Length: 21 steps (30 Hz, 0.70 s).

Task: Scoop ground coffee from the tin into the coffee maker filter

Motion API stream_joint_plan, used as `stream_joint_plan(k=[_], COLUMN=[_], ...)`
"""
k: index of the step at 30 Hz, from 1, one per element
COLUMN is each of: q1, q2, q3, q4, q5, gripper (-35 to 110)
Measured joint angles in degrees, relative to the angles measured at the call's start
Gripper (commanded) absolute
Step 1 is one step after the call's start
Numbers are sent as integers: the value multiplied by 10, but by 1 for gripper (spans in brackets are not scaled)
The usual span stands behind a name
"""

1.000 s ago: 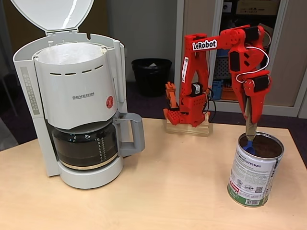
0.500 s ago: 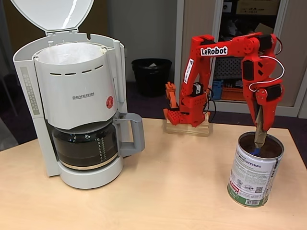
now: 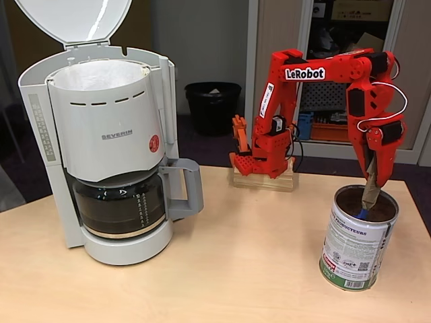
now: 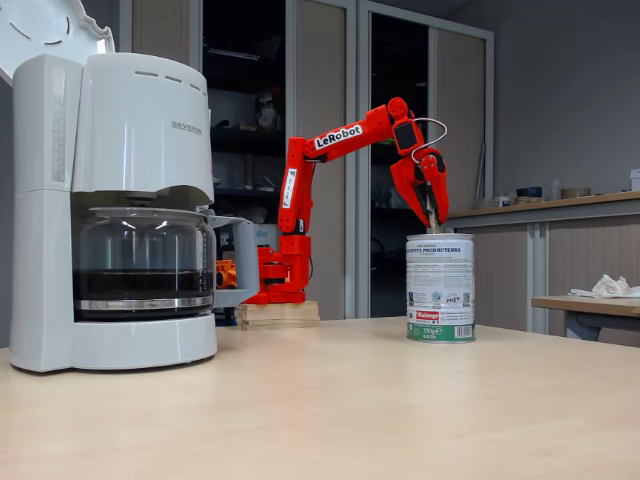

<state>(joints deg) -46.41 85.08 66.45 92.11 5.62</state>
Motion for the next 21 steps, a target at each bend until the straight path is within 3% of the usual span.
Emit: stream_joint_plan(k=[21], q1=[2], q2=[-8], q3=[-29], q4=[-22], q5=[-21], gripper=[0])
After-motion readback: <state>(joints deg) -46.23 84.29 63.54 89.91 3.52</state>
